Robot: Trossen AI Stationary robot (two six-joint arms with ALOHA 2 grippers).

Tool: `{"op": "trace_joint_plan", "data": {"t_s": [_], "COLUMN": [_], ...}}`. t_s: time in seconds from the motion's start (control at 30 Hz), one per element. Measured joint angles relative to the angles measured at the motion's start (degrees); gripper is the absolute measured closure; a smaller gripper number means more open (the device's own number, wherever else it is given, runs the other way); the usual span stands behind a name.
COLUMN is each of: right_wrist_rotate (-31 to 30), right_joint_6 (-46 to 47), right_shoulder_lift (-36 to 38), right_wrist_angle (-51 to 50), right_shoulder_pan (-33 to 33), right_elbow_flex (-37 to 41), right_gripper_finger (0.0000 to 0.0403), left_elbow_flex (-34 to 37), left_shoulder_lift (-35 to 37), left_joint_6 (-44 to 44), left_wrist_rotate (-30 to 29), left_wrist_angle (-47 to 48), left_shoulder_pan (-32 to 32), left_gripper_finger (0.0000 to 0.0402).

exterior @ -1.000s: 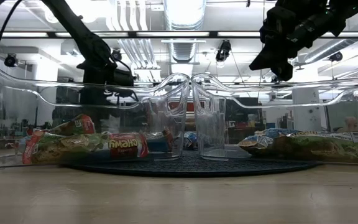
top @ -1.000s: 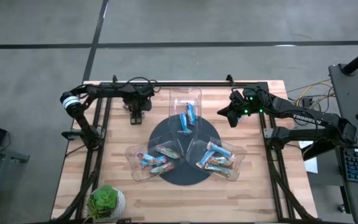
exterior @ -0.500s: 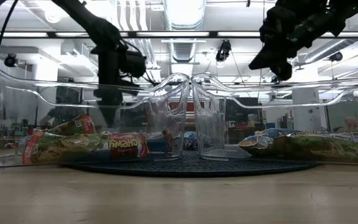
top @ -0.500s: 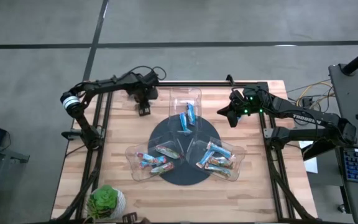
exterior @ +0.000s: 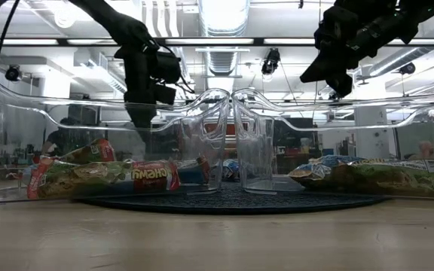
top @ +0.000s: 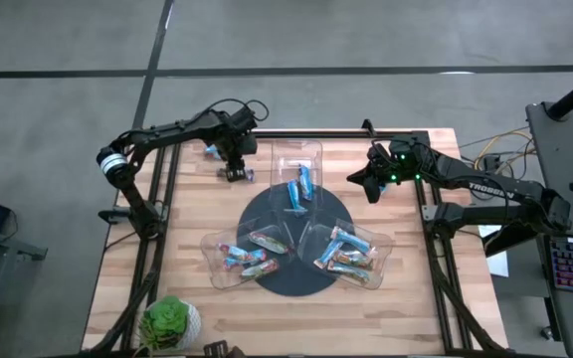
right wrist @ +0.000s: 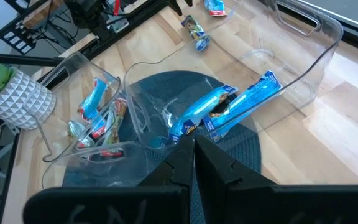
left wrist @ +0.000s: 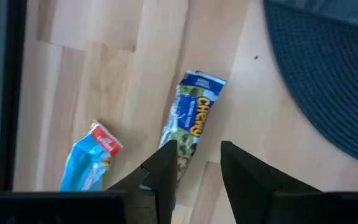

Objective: Pick and place Granola Bars by type
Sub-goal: Put the blue snack into the top transparent bin

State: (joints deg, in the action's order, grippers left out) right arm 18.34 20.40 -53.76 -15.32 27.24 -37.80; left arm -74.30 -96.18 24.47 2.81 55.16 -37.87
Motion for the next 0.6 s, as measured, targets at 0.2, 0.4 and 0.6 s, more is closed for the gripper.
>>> {"op": "trace_joint_plan", "data": {"t_s": [0.2, 0.4, 0.6], "right_wrist_rotate": [0.07, 0.12, 0.12], "right_joint_6": [0.21, 0.44, 0.57], "right_shoulder_lift": [0.0, 0.0, 0.0], "right_wrist_angle": [-0.02, -0.01, 0.14], "right_shoulder_pan": [0.0, 0.0, 0.0], "right_elbow_flex": [0.0, 0.0, 0.0], "right_gripper_finger": [0.0394, 0.0394, 0.0394], "left_elbow_flex": [0.02, 0.09, 0.48], "left_shoulder_lift": [0.0, 0.0, -0.18], "left_joint_6": [2.23, 2.93, 6.7], "left_wrist_rotate": [1.38, -0.1, -2.95], "left_wrist_angle": [-0.03, -0.84, -1.97], "left_shoulder_pan": [0.59, 0.59, 0.66], "left_gripper_finger": [0.0294, 0.0245, 0.0176]}}
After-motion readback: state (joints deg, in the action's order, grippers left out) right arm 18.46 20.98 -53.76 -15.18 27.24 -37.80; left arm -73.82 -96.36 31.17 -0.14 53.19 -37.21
